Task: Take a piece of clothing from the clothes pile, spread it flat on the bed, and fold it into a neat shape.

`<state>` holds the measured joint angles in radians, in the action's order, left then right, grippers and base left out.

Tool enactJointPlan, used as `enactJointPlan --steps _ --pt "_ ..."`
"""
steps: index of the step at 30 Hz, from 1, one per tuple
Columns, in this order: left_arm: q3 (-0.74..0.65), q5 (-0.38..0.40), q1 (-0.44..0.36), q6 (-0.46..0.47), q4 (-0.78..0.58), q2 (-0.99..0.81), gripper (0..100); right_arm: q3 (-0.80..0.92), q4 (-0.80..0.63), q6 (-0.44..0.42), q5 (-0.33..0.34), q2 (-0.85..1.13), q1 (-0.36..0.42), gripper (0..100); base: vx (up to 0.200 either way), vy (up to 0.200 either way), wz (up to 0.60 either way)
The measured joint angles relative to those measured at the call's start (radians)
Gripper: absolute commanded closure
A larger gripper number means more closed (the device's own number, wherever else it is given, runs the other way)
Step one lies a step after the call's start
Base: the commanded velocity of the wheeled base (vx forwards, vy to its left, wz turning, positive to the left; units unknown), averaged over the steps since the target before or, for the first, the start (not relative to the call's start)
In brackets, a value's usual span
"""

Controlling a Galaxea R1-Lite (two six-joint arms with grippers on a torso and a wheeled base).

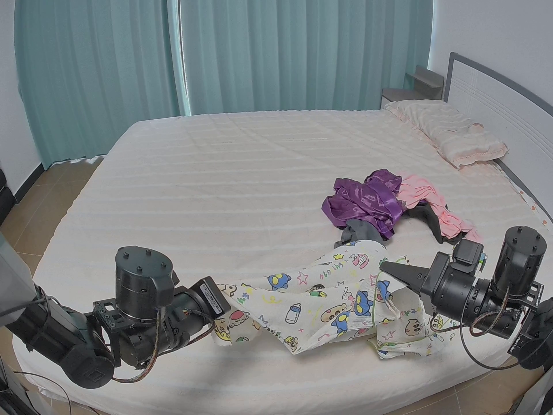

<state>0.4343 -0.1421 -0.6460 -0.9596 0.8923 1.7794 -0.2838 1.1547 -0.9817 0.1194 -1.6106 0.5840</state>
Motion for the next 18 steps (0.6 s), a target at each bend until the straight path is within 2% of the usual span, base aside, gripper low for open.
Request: enactJointPlan --steps 18 --pt "0.0 0.002 -0.003 0.0 0.0 0.007 100 0.0 0.0 -0.001 0.001 -0.004 0.0 100 0.0 0.2 0.0"
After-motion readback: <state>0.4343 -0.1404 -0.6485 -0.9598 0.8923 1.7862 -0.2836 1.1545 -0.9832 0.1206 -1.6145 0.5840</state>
